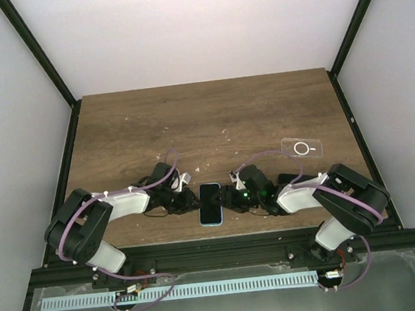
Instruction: Put the phone into the phone case
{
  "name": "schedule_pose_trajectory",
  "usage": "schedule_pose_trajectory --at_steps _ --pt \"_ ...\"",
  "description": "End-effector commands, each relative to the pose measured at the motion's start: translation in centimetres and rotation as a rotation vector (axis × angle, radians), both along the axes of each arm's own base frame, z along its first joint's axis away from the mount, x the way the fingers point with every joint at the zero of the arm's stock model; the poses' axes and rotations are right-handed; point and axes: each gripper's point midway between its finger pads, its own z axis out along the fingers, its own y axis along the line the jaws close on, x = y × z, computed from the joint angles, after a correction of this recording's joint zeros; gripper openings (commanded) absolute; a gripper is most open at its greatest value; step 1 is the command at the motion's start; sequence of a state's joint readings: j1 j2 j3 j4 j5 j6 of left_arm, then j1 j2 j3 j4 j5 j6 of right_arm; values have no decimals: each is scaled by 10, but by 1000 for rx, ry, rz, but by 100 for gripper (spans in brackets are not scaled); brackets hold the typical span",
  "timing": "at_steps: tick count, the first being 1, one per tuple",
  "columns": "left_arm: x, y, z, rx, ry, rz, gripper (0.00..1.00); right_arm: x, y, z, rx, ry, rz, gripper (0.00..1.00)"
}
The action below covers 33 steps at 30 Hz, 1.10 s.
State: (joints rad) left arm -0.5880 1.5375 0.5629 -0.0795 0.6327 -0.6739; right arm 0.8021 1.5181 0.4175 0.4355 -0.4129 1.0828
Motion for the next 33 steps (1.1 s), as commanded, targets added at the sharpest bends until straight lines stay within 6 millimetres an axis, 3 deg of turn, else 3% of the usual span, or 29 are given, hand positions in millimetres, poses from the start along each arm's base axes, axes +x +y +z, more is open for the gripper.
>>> schedule_pose_trajectory --at_steps 1,11,17,21,28,33 --pt "1 -2 -4 -4 -3 -13 23 2 14 23 125 -9 32 65" --pt "-5 -4 2 -36 25 -8 25 6 31 68 292 -67 101 68" --pt "-7 -1 -3 -25 28 -9 29 2 34 71 319 -67 129 68" --pt "-7 1 -6 -6 29 -6 29 2 34 59 293 -49 129 67" --pt "-5 0 -4 -10 22 -6 28 5 31 34 216 -8 106 41" --pt "-4 -1 2 -24 13 2 28 9 28 22 156 -1 85 28"
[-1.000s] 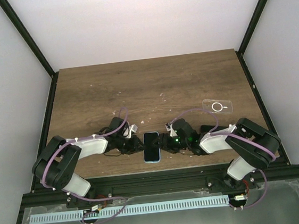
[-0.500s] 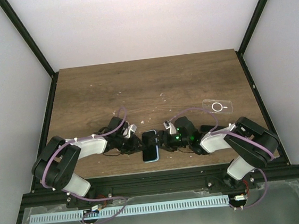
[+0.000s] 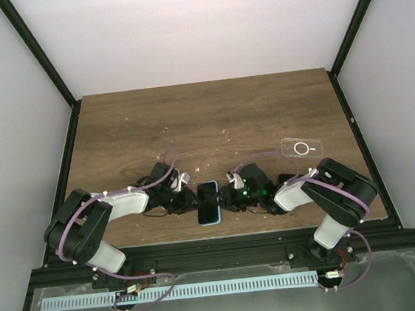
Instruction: Put the phone into the phone case
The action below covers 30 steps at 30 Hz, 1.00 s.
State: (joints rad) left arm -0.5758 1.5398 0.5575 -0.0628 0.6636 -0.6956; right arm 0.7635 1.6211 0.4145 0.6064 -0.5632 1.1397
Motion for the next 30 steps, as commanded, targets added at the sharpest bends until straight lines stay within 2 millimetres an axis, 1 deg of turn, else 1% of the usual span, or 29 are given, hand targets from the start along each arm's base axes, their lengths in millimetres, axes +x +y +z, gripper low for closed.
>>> schedule_pose_trajectory --at_steps 1,3,10,14,16,20,22,24,26,30 --pt "-4 0 0 6 -14 -9 28 10 15 18 34 -68 29 26" --pt "-3 0 1 11 -19 -9 28 9 15 18 33 -72 34 21" --pt "0 1 5 13 -26 7 28 12 13 20 8 -81 27 12" --pt "5 3 13 22 -44 19 30 14 14 25 0 -110 36 10" --pt "7 2 21 6 -51 27 32 15 15 30 9 -135 40 10" --pt "19 6 48 -52 -97 75 38 15 17 48 58 -184 60 10" --pt "26 13 60 -71 -129 97 42 14 18 56 81 -203 68 11" --pt "31 19 73 -101 -158 106 49 12 20 67 110 -221 84 10" --pt "36 27 90 -130 -194 108 55 8 22 81 154 -245 111 11" --pt "42 43 134 -210 -274 122 66 0 24 119 249 -324 161 10"
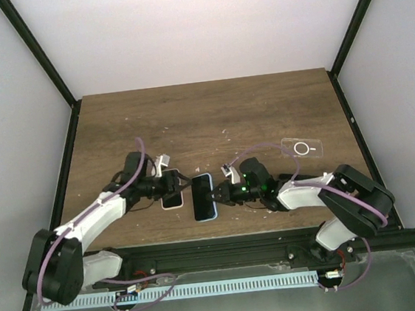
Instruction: Put the phone into the phone case
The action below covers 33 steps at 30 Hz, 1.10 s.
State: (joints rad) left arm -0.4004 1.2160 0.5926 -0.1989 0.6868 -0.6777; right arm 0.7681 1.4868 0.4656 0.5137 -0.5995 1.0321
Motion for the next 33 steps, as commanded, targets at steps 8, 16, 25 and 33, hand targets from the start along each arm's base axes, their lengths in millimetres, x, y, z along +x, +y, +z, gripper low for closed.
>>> schedule_pose_trajectory --at_steps 8,16,25,33 --pt "-10 20 138 -341 -252 -119 79 -17 10 143 317 -373 168 11" --pt "-28 13 170 -509 -309 -229 73 -29 9 189 449 -423 215 11" --pt "-27 12 163 -554 -290 -219 52 -32 14 203 517 -410 251 11" --pt "-24 12 160 -576 -264 -213 27 -30 17 195 512 -382 255 11"
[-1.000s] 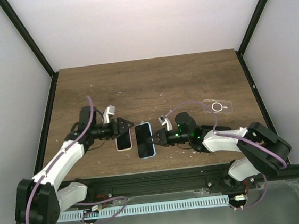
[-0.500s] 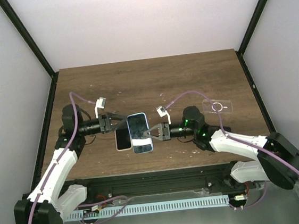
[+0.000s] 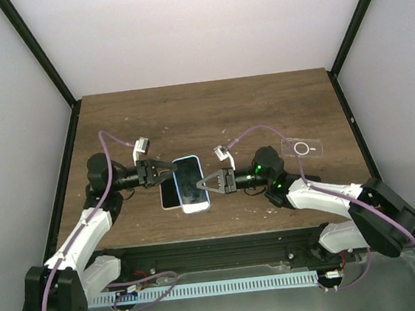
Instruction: Put the phone into the phone case
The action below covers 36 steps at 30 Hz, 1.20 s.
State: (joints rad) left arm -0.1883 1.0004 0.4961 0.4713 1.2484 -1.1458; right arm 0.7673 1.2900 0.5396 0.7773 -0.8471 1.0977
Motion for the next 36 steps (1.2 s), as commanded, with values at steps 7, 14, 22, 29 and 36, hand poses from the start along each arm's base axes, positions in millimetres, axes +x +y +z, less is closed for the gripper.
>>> schedule_pose_trajectory --at_steps 7,14,22,29,36 --pt "3 -1 -4 5 -8 -4 3 4 4 29 71 -73 10 15" --pt "5 0 -9 43 21 5 0 7 5 20 40 -38 -5 19" --pt "7 -1 -7 52 49 -1 10 24 7 5 13 57 -86 16" --pt "3 0 -12 55 83 4 62 37 4 9 45 119 -170 16" --pt "-7 -1 -28 63 132 -14 70 54 -2 22 112 146 -271 15"
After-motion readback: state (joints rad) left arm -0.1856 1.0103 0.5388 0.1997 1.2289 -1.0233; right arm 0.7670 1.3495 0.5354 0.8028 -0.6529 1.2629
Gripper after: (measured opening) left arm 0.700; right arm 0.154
